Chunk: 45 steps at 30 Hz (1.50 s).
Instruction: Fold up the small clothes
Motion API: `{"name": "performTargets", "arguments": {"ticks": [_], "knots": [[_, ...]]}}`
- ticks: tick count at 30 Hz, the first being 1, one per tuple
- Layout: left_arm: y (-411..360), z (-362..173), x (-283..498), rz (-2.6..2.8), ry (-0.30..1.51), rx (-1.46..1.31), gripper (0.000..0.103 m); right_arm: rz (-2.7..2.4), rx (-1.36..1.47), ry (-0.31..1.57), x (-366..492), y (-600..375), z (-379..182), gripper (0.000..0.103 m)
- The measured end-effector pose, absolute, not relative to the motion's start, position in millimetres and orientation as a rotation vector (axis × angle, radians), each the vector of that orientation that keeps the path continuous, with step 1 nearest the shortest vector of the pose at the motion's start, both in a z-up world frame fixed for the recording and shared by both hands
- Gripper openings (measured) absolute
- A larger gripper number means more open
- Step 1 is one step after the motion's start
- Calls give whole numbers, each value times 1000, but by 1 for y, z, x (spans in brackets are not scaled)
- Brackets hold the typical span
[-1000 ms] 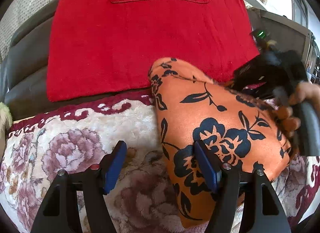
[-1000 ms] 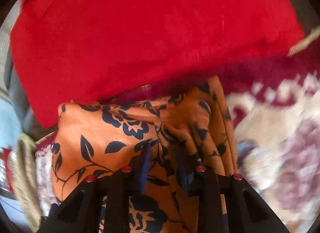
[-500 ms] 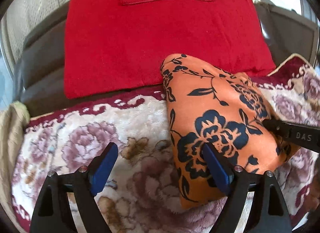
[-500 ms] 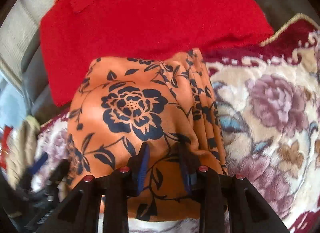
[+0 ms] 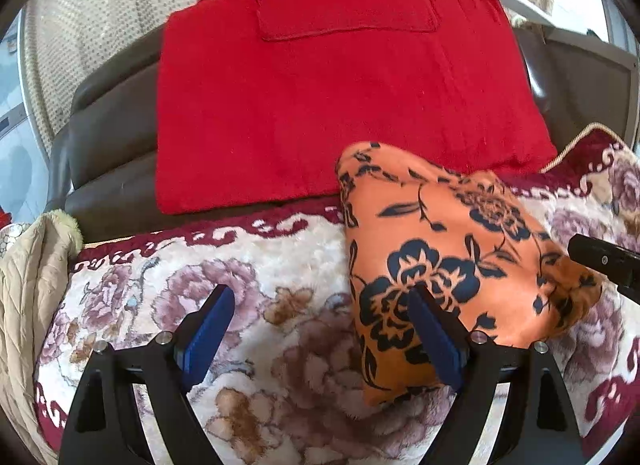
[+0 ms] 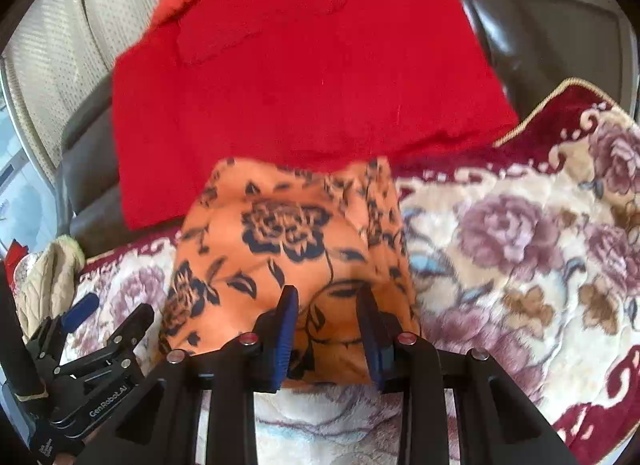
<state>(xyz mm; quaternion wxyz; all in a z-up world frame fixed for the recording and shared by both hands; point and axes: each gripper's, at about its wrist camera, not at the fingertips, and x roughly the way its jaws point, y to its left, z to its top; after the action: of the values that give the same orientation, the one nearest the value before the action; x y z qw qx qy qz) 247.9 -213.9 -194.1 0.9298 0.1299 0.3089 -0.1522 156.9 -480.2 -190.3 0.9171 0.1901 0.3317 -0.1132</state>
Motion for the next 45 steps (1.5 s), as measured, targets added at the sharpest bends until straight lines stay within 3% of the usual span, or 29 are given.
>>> {"name": "performTargets", "arguments": {"ticks": [9,16,24,36,37,39,41,45], "knots": [[-218,-197,254,-331,639,257,88,-225,403,702,172,-477,-198,37],[-220,-205,261,-330,663,266,88,-252,443,832,193,-483,-230,37],[-220,-223,277,-336,746,270,89,-196,451,757,193,-483,-204,38],[-213,-227,288,-398,812,216,90,45,388,907,344,-455,-187,38],[-213,-228,288,-398,814,215,90,55,379,934,355,-452,-191,40],[-214,-230,289,-392,808,228,90,57,358,1014,380,-447,-211,62],[-212,-230,290,-399,809,228,90,46,322,1073,399,-445,-234,62],[-208,-227,291,-417,819,205,90,30,333,1032,388,-446,-221,62]]}}
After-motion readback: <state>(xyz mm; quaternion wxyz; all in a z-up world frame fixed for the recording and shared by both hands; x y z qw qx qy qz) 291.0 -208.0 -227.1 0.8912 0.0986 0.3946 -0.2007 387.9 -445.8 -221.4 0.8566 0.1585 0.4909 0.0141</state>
